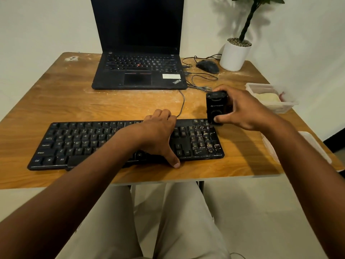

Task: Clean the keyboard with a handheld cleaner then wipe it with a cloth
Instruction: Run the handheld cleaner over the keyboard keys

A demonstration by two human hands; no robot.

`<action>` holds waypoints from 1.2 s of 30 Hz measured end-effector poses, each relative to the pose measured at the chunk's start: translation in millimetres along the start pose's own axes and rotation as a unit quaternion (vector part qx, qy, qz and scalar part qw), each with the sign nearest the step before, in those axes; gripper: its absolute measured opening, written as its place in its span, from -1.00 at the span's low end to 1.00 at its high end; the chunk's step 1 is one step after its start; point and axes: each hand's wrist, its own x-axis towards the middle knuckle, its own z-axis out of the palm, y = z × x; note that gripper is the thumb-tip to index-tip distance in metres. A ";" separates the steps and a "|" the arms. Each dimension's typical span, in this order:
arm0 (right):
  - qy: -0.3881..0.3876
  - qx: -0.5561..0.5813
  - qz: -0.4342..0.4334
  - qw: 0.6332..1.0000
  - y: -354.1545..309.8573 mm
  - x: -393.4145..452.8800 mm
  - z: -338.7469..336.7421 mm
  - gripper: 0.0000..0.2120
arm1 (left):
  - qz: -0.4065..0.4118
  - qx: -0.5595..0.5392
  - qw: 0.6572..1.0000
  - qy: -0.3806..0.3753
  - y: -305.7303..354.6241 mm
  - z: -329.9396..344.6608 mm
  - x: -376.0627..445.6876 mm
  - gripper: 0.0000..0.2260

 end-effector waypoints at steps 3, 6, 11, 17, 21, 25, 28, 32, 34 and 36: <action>0.023 0.072 -0.014 0.997 -11.2 3.4 4.1 -0.38 | -0.001 -0.004 1.000 -0.001 0.2 0.1 -0.3 0.13; 0.006 0.151 -0.029 0.988 -29.6 7.7 25.8 -0.38 | -0.008 -0.006 1.000 -0.003 1.4 -1.3 -0.3 0.13; -0.010 0.108 -0.021 0.994 -19.4 2.2 21.5 -0.38 | -0.006 -0.002 1.000 -0.006 1.9 -2.0 -0.6 0.12; 0.008 0.019 0.001 1.000 -6.7 -1.6 -10.5 -0.41 | -0.005 0.002 1.000 -0.002 2.1 -1.3 -1.4 0.12; 0.032 0.162 -0.023 0.986 -29.8 1.7 20.6 -0.37 | -0.010 -0.002 1.000 -0.002 2.3 -1.4 -0.4 0.11; -0.009 0.140 -0.030 0.990 -22.5 0.8 31.5 -0.39 | -0.010 0.000 1.000 -0.006 3.2 -2.2 -0.1 0.11; -0.019 0.072 0.001 0.997 -2.9 -5.5 6.2 -0.39 | -0.008 0.001 1.000 -0.006 2.4 -1.7 -0.5 0.12; 0.025 0.051 -0.001 0.998 -3.0 -7.5 -5.6 -0.41 | -0.007 0.002 1.000 -0.002 2.1 -0.9 -0.8 0.12; 0.036 0.113 -0.016 0.993 -18.8 -6.7 8.3 -0.41 | -0.008 -0.001 1.000 -0.002 2.1 -0.7 -1.0 0.12; 0.018 0.147 -0.037 0.988 -29.9 -5.9 26.9 -0.39 | -0.009 -0.004 1.000 -0.001 2.1 -0.9 -1.0 0.12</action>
